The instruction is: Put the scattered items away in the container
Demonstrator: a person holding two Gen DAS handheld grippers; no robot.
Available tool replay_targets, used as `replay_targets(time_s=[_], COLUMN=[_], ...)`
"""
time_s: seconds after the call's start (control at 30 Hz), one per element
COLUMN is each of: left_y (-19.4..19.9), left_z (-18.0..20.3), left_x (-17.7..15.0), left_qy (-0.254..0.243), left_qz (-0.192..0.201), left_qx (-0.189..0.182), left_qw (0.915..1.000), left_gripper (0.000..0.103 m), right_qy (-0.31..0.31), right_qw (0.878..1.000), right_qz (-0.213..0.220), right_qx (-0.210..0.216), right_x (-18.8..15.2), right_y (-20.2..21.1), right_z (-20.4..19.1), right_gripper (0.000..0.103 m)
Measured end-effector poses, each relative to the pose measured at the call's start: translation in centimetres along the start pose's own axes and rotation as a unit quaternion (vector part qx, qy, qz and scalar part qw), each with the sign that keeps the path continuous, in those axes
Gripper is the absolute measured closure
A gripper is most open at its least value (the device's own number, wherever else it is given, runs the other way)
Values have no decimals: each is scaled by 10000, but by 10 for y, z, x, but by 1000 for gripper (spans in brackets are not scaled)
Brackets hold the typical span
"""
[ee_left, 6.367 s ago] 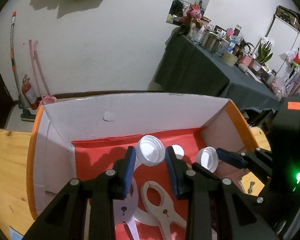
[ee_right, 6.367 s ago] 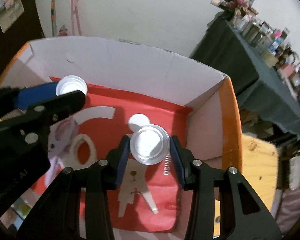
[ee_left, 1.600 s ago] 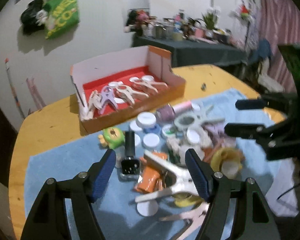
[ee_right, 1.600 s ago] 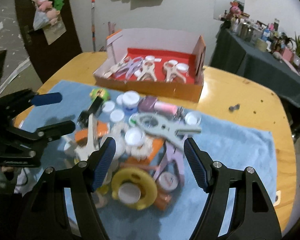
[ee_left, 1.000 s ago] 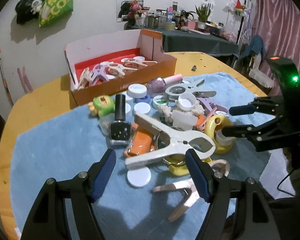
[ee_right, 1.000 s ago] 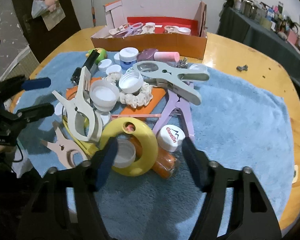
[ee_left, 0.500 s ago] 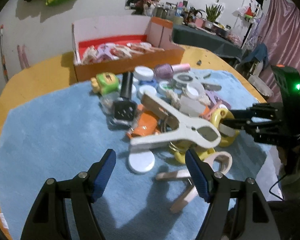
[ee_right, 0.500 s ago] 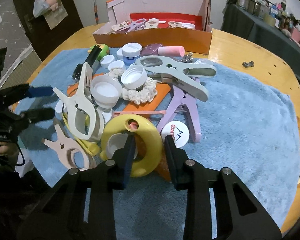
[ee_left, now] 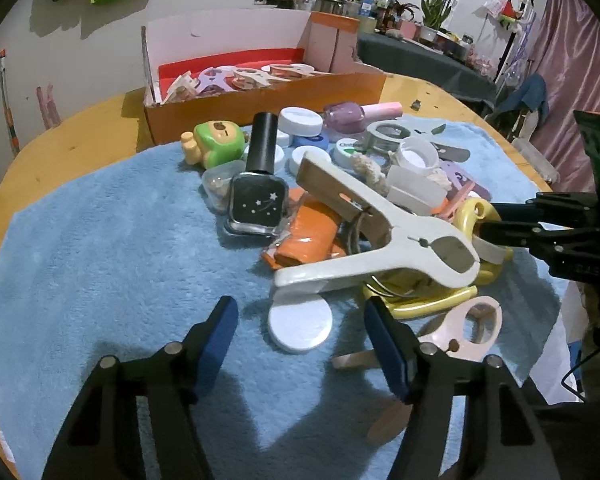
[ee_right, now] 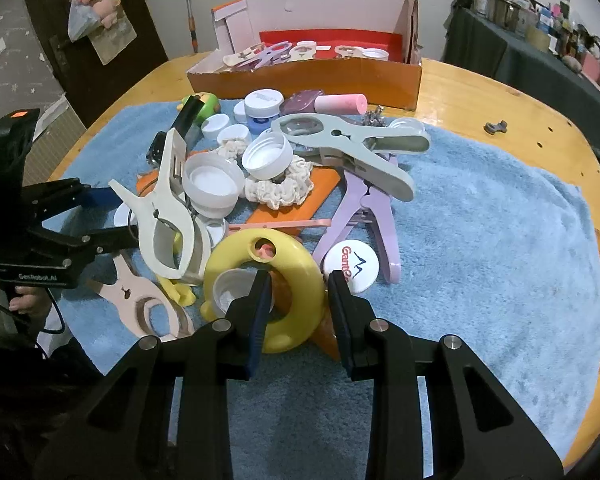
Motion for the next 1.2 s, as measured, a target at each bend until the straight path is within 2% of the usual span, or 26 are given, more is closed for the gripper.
replay_targets(time_s=[0.03, 0.17, 0.27, 0.67, 1.2], left_y=[0, 3, 4, 9, 11], left_z=[-1, -2, -3, -6, -7], left_x=[0, -2, -2, -1, -6], left_qy=[-6, 25, 35, 173, 234], left_qz=[-2, -10, -12, 12, 2], left_qx=[34, 48, 80, -35, -53], left_qw=[10000, 10000, 10000, 9998, 9997], left_gripper=[41, 59, 68, 68, 68], right_qy=[8, 107, 112, 8, 103], right_qw=[10000, 9999, 9998, 9995, 9999], right_qz=[14, 27, 65, 300, 84], right_qx=[-31, -101, -119, -79, -69], right_x=[0, 0, 1, 12, 7], right_y=[0, 0, 2, 20, 3], right_z=[0, -1, -1, 1, 1], right_gripper=[83, 83, 84, 84, 83])
Point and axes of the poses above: each gripper's, at about its wrist camera, not at the fingertips, and y roughly against the way its jaws point, z to its right, x to its top, the point moved 9 cm from there along -y, roughly the way its jaws point, and after that the axes turned 8 degrees about -x, right-handed, at the moved point
